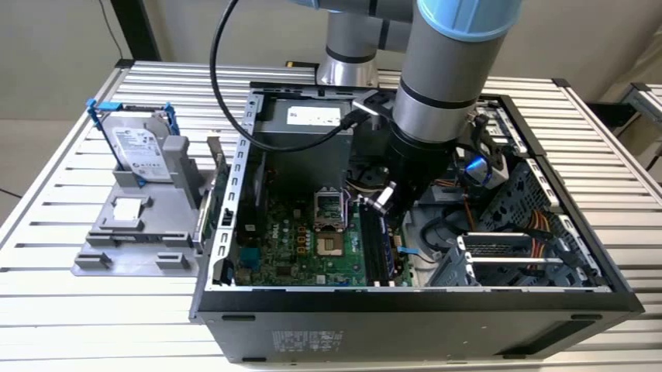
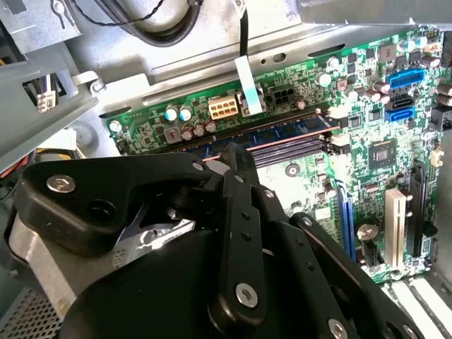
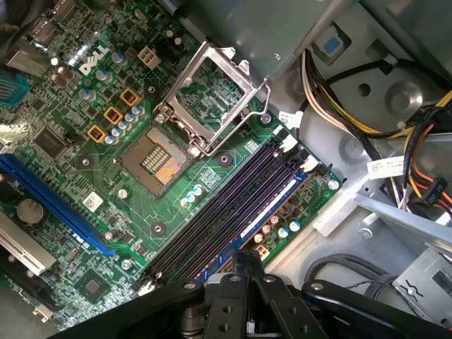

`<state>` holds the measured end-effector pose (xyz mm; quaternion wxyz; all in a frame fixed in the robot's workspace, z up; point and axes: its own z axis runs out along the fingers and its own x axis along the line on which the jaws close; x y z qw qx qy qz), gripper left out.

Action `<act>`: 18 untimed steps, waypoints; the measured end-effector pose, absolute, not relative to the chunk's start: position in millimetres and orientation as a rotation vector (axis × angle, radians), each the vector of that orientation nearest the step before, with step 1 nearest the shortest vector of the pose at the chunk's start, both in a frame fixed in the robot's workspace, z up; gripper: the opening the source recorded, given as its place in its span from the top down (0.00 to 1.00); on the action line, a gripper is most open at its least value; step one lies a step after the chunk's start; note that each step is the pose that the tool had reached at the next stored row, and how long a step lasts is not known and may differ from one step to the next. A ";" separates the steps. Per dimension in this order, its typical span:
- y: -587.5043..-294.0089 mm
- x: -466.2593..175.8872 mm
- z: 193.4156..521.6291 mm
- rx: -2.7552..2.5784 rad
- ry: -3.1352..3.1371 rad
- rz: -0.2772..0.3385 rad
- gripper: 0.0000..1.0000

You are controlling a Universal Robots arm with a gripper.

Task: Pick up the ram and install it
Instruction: 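Press down the ram until it locks into place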

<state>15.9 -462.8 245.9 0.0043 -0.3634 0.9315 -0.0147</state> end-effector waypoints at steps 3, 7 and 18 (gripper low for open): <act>-462.8 15.9 245.9 -1.161 2.909 -0.046 1.00; -462.8 15.9 245.9 -1.191 2.897 -0.046 1.00; -462.8 15.9 245.9 -1.270 2.862 -0.045 1.00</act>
